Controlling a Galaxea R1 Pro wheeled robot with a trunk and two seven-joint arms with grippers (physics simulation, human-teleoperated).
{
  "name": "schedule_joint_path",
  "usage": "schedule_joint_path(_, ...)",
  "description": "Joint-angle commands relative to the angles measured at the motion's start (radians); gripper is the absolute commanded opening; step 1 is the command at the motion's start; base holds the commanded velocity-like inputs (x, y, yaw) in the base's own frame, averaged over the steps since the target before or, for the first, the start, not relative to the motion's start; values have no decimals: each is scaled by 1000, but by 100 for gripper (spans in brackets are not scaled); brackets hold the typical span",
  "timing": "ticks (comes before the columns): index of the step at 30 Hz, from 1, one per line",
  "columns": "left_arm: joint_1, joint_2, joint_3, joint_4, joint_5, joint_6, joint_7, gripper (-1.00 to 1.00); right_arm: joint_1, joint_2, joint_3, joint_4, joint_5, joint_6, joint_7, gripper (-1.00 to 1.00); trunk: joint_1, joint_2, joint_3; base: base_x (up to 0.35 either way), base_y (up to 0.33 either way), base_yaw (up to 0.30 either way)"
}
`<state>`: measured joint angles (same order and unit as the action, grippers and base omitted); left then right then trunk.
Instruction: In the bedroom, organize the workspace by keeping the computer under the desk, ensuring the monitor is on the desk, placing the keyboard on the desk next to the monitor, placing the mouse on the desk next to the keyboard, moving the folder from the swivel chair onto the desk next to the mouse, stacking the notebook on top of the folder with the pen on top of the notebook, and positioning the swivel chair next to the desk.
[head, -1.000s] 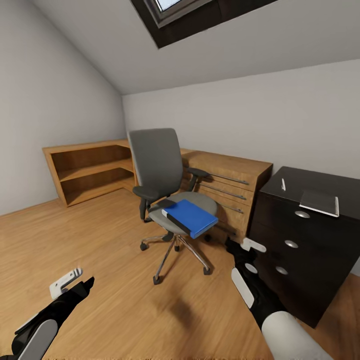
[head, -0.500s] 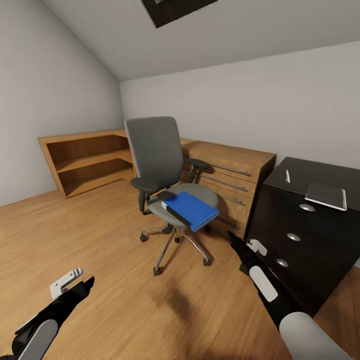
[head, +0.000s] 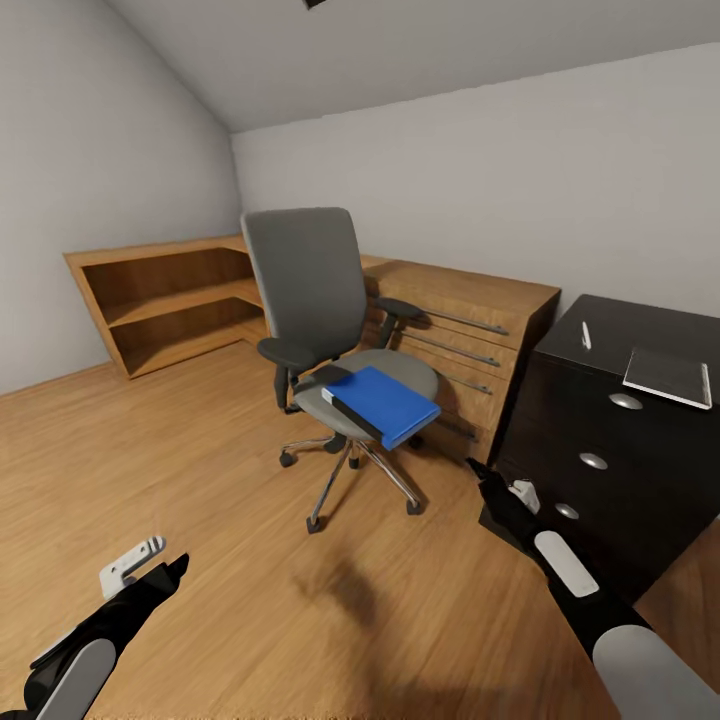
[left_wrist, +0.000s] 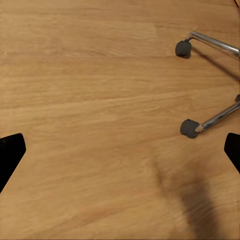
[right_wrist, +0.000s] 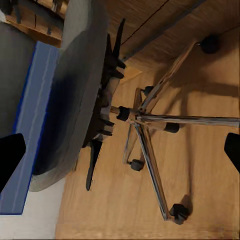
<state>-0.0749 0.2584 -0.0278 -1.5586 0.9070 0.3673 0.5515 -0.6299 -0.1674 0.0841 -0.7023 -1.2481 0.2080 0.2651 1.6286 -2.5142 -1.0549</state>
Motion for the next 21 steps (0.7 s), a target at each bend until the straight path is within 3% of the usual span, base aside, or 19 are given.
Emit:
schedule_joint_path(1,0,1,-2,-1,6,1,8,100,-1,-6,-6,26,-51,63,29,100,0,-1,-5,0,0,0)
schedule_joint_path(7,-1,0,-4,-1,6,1,8,100,0,-10,-17,68,-122,164,70,100,3,-2,-28,0,0,0)
schedule_joint_path(14,-1,-1,-4,-1,7,1,8,100,-1,-9,-14,74,-139,187,134,100,6,-4,-55,0,0,0)
schedule_joint_path(18,0,0,-4,-1,7,2,8,100,0,-7,-9,74,-142,215,149,100,6,-4,-55,0,0,0)
schedule_joint_path(21,0,0,-4,-1,7,2,8,100,0,3,-4,69,-137,271,200,100,6,-4,-55,0,0,0)
